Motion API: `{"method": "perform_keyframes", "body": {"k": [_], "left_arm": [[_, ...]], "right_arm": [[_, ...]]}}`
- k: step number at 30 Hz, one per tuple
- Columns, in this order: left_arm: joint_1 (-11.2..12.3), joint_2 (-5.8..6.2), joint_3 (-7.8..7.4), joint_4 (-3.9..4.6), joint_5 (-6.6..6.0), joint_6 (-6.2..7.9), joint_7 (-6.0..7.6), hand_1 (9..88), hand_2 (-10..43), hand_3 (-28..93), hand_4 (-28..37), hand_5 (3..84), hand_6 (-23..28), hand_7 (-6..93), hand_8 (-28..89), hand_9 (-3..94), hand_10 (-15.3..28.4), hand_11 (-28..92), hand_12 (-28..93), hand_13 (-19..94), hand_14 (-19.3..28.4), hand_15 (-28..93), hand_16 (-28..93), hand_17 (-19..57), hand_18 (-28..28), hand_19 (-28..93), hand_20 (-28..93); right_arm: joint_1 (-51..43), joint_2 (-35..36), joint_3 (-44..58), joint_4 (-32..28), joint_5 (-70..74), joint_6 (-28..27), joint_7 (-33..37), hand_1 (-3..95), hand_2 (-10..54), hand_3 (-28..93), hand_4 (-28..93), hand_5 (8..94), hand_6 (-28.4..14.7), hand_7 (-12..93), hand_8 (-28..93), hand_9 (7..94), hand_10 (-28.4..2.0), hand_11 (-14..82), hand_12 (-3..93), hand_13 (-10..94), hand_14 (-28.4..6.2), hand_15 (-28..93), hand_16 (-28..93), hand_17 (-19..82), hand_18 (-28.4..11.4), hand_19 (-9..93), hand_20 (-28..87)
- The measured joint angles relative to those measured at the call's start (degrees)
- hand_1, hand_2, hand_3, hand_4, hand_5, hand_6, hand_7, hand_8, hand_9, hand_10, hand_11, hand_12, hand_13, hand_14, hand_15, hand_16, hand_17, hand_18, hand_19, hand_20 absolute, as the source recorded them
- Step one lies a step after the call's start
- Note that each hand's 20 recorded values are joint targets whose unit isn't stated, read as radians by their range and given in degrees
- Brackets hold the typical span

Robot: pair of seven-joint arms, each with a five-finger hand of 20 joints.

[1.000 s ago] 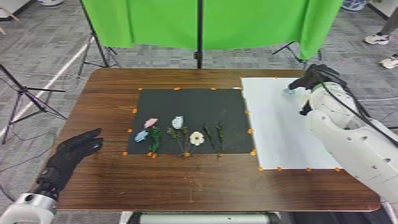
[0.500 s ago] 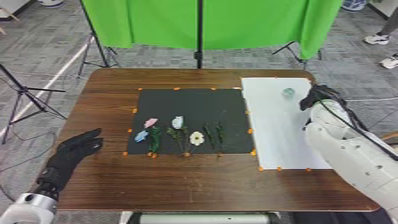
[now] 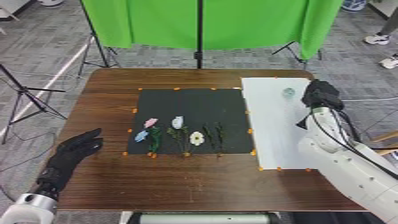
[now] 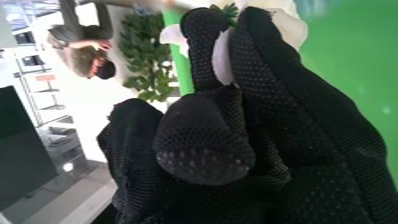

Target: Arrange flowers

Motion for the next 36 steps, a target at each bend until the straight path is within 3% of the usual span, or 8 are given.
{"method": "perform_keyframes", "body": {"k": [5,11,25,29,36], "left_arm": [[0.07,0.0,-0.15,-0.04,0.0,0.0,-0.01,36.1,-7.7,62,-9.4,39.1,6.4,7.9,-5,38.7,13.5,16,11,32,16.6,13,0,5.3,13.6,14,15],[0.22,0.03,-0.43,-0.17,-0.02,0.02,-0.04,36.0,-7.8,62,-9.5,39.1,6.4,7.9,-5,38.6,13.5,16,11,32,16.7,13,0,5.2,13.7,14,15],[0.24,0.03,-0.44,-0.22,-0.08,-0.03,-0.12,34.3,-7.3,63,-10.1,39.1,6.4,7.5,-5,38.7,13.7,16,11,32,16.9,13,0,5.0,13.8,14,15],[0.18,0.03,-0.41,-0.2,-0.14,-0.06,-0.13,33.5,-7.4,63,-10.3,39.0,6.4,7.4,-5,38.6,13.7,16,11,32,17.0,13,0,5.0,13.9,14,15],[0.11,0.11,-0.41,-0.16,-0.32,-0.19,-0.17,32.8,-7.5,64,-10.5,38.9,6.3,7.2,-5,38.6,13.7,15,11,32,17.3,12,0,4.8,14.2,14,15]], "right_arm": [[-1.42,1.85,4.58,-10.45,4.23,0.22,-0.56,63.3,-9.5,58,-16,80.6,-0.2,22,7,88.0,-9.7,6.2,36.4,89,-2.1,66,33,62,-15.8,93,60],[0.34,1.35,6.01,-20.71,22.47,-0.9,-4.22,63.8,-9.5,57,-15,80.6,-0.9,21,8,88.3,-10.4,6.4,36.7,89,-2.1,66,34,62,-15.6,93,59],[1.86,-11.69,-3.13,-20.29,25.28,-7.78,-5.75,63.0,-9.5,57,-14,80.5,-1.0,20,10,88.0,-10.4,6.9,38.0,89,-2.2,65,34,62,-15.9,93,59],[0.9,-12.93,-4.32,-20.32,25.28,-11.84,-5.79,61.5,-9.5,57,-14,80.2,-1.3,20,10,87.6,-10.5,7.1,38.8,88,-2.5,66,34,62,-16.2,93,60],[0.19,-13.05,-5.53,-19.54,25.2,-12.32,-6.23,60.1,-9.5,56,-14,80.3,-1.5,21,11,87.5,-10.3,7.6,39.6,88,-3.2,66,34,61,-16.4,93,60]]}}
